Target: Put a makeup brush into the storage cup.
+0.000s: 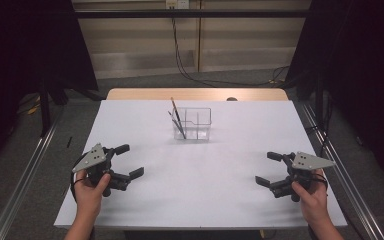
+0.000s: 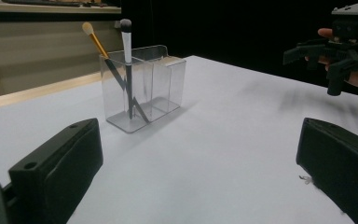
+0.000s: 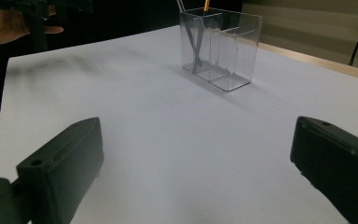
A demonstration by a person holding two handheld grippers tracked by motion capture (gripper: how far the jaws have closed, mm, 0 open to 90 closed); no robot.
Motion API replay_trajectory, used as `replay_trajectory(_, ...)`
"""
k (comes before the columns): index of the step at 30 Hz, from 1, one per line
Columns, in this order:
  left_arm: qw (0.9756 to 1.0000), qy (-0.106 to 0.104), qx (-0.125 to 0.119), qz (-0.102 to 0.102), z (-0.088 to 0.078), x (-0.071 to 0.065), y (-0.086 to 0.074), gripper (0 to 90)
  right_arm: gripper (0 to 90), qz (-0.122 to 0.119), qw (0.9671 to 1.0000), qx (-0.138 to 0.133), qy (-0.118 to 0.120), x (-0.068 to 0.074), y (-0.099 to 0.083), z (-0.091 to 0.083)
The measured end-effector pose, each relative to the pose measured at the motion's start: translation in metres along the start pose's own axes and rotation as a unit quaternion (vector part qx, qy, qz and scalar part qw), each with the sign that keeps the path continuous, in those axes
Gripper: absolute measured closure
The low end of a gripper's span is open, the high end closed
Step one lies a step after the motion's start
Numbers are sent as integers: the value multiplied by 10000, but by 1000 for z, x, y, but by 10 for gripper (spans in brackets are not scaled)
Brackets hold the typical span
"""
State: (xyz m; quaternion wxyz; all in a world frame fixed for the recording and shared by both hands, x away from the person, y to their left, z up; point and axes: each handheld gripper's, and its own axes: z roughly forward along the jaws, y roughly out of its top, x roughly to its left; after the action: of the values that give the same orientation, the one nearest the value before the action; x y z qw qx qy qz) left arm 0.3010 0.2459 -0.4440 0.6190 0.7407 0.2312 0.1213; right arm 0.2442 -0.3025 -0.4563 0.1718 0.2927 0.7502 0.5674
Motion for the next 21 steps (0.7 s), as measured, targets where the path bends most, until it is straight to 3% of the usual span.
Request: replay_trajectory(21, 9999, 115, 83, 34, -15, -2, -6, 4, 21, -26, 10000, -2, 0, 1, 0, -1)
